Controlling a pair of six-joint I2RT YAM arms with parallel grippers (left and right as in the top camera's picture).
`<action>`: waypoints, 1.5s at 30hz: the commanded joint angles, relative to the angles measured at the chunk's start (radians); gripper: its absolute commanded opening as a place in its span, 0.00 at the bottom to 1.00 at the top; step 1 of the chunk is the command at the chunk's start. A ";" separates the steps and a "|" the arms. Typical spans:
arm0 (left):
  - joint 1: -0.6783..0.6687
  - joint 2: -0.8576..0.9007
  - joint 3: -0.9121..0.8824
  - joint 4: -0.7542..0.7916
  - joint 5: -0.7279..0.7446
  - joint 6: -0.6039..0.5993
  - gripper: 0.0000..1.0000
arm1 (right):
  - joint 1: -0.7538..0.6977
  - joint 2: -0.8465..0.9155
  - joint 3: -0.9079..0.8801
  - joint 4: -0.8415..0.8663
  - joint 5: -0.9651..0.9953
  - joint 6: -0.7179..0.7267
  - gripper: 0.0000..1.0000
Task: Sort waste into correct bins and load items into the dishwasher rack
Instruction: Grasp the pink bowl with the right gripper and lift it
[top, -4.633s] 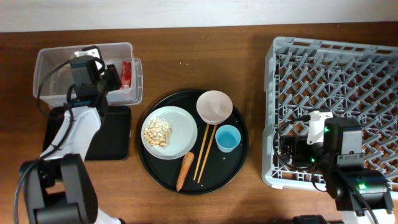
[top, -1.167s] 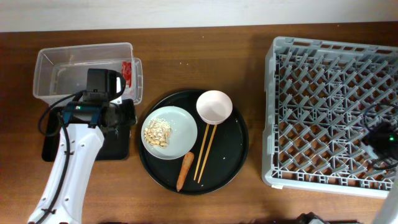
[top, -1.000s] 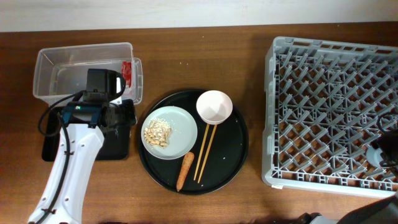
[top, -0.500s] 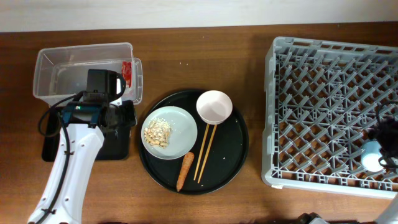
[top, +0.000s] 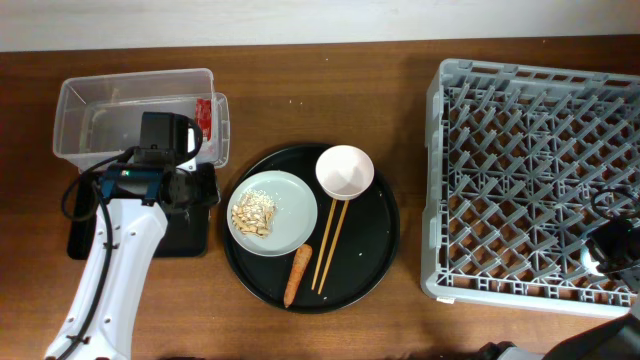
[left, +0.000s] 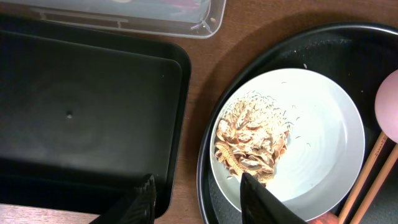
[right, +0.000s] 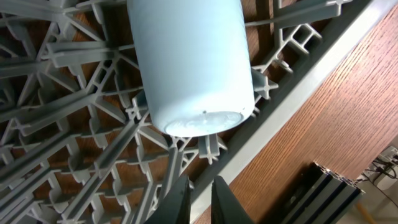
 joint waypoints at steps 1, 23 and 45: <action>0.002 -0.019 0.002 -0.002 -0.010 0.016 0.43 | 0.007 0.016 -0.006 0.016 0.020 0.009 0.13; 0.002 -0.019 0.002 0.002 -0.011 0.016 0.49 | -0.043 0.020 0.160 0.163 -0.117 0.044 0.31; 0.002 -0.019 0.002 -0.006 -0.010 0.016 0.63 | 1.169 0.545 0.208 0.566 -0.094 -0.017 0.34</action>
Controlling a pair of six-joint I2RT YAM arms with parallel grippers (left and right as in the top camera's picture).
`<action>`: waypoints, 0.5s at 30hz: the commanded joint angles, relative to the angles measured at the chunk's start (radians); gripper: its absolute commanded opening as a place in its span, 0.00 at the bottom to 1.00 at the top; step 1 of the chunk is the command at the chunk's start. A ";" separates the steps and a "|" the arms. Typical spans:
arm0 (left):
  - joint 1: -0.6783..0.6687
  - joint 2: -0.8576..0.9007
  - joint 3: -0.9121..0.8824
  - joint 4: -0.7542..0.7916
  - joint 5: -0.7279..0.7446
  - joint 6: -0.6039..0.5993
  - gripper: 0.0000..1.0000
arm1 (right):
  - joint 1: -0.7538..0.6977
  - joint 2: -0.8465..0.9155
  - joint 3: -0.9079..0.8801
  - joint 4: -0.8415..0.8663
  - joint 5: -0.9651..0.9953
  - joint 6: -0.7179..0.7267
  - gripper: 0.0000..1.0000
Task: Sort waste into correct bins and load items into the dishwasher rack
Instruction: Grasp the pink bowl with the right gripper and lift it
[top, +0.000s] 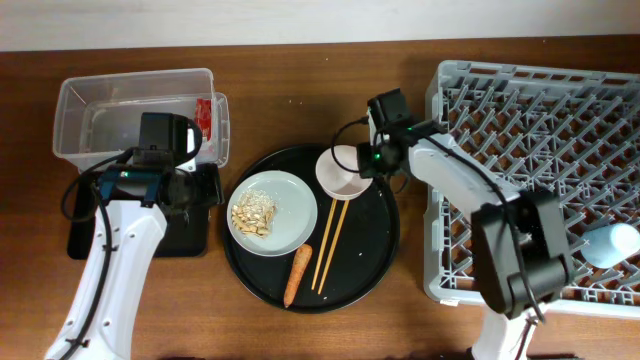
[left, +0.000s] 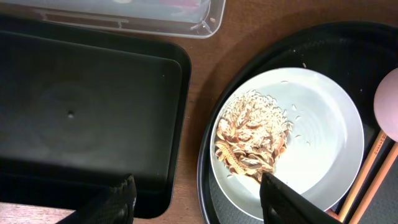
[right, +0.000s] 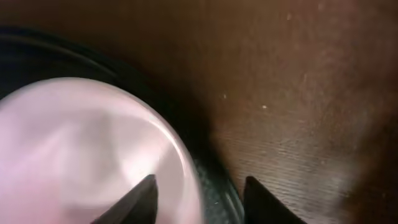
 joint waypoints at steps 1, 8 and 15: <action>0.002 -0.011 0.002 -0.002 -0.010 0.012 0.63 | 0.006 0.017 0.004 -0.004 0.014 0.023 0.26; 0.002 -0.011 0.002 -0.002 -0.011 0.012 0.63 | -0.053 -0.194 0.098 -0.176 0.141 -0.016 0.04; 0.002 -0.011 0.002 -0.001 -0.011 0.012 0.63 | -0.362 -0.488 0.146 -0.161 0.795 -0.301 0.04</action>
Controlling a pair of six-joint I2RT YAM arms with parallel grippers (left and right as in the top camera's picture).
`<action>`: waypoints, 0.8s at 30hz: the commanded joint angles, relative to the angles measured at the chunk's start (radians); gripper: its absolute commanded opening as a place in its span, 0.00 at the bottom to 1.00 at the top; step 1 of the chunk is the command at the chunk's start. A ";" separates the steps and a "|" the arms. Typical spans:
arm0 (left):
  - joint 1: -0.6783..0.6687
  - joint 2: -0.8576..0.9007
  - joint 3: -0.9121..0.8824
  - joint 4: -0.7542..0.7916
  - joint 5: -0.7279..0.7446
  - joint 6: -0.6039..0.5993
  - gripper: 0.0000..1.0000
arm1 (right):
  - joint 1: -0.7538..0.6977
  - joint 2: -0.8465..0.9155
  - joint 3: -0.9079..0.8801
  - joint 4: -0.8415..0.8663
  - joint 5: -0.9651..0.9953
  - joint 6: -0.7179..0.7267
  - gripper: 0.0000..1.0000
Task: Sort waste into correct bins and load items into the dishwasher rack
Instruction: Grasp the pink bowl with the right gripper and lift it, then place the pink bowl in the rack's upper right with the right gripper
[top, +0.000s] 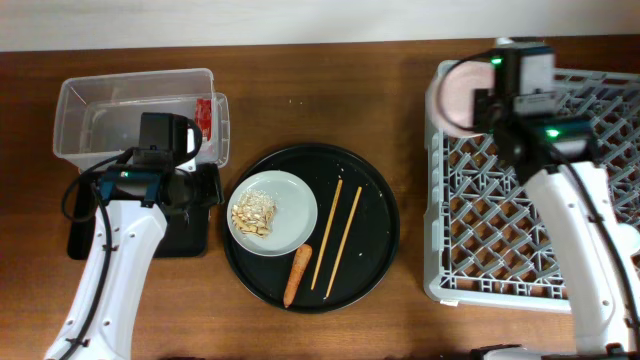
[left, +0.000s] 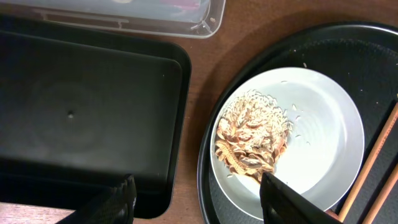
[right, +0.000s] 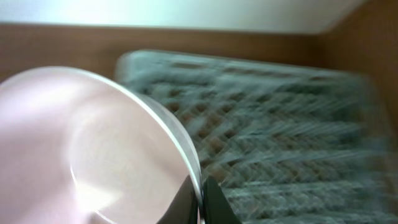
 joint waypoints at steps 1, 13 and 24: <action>0.002 -0.011 0.002 -0.002 -0.011 0.012 0.63 | -0.159 0.029 0.010 0.073 0.418 -0.064 0.04; 0.002 -0.011 0.002 -0.002 -0.010 0.012 0.63 | -0.276 0.478 0.003 0.171 0.704 0.089 0.04; 0.002 -0.011 0.002 -0.005 -0.010 0.012 0.63 | -0.180 0.479 -0.027 0.062 0.611 0.164 0.19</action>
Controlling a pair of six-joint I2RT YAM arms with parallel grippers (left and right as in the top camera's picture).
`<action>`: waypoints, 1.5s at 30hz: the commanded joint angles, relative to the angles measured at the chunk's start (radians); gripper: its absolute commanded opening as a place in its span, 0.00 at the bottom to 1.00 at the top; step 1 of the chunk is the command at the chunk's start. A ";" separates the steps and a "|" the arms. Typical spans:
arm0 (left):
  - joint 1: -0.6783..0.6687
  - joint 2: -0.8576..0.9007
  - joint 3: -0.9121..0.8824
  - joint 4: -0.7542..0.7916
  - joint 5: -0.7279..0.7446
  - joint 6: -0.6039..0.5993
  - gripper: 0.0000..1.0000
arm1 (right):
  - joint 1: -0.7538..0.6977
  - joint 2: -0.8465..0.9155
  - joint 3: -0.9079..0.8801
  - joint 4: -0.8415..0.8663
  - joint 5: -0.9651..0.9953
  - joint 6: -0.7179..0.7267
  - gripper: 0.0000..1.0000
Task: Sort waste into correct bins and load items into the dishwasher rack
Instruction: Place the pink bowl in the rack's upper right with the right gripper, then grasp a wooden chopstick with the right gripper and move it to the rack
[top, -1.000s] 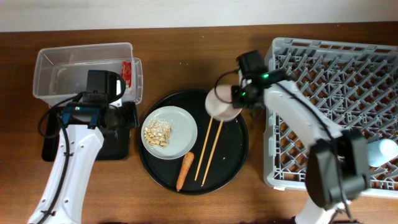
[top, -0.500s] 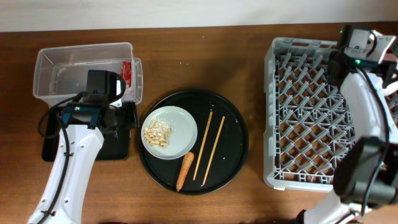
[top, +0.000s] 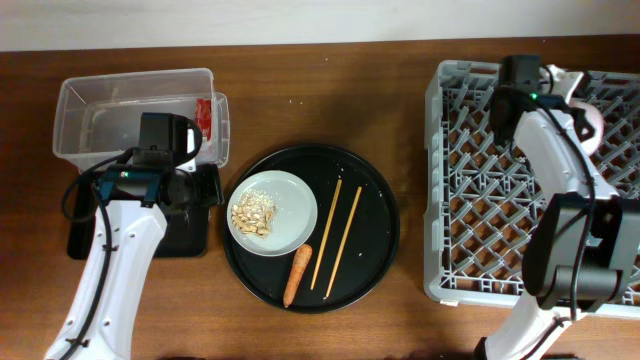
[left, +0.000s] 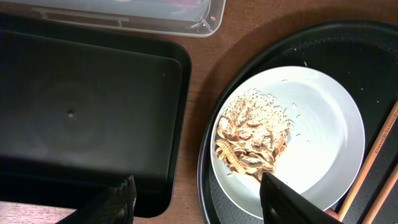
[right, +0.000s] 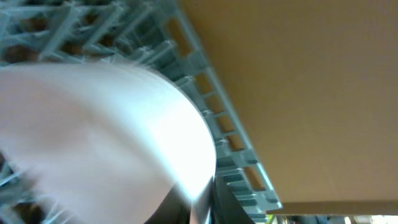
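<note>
A pink bowl (top: 590, 118) hangs tilted on edge over the far right part of the grey dishwasher rack (top: 500, 250). My right gripper (top: 570, 100) is shut on its rim. The bowl (right: 93, 137) fills the right wrist view, with the gripper (right: 208, 202) pinching its edge above the rack's corner bars (right: 236, 143). My left gripper (left: 202, 199) is open and empty, hovering between the black bin (left: 81, 112) and the white plate of food scraps (left: 292, 143). The plate (top: 272, 212), a carrot (top: 297, 275) and two chopsticks (top: 337, 235) lie on the round black tray (top: 375, 250).
A clear plastic bin (top: 100, 105) holding a red wrapper (top: 204, 115) stands at the far left, with the black bin (top: 190, 235) just in front of it. My left arm (top: 110, 270) lies across the black bin's left part. Bare wooden table (top: 410, 110) separates tray and rack.
My right gripper, still shut on the pink bowl, has moved from the rack's far left corner to its far right part. The bowl now stands more on edge. The left arm is unchanged.
At first my right gripper was over the rack's near right by a light blue cup, and the pink bowl sat on the tray. Then it was open at the bowl. Later it held the bowl over the rack's far left corner, now far right. My left gripper opened wider.
</note>
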 joint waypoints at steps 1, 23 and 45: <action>0.002 -0.011 0.002 -0.002 -0.010 0.012 0.63 | 0.016 0.013 -0.024 -0.031 -0.112 0.020 0.22; 0.002 -0.011 0.002 -0.017 -0.010 0.012 0.79 | 0.474 -0.348 -0.040 -0.475 -1.252 0.311 0.79; 0.002 -0.011 0.002 -0.033 -0.011 0.012 0.80 | 0.795 0.016 -0.336 -0.097 -1.204 0.768 0.04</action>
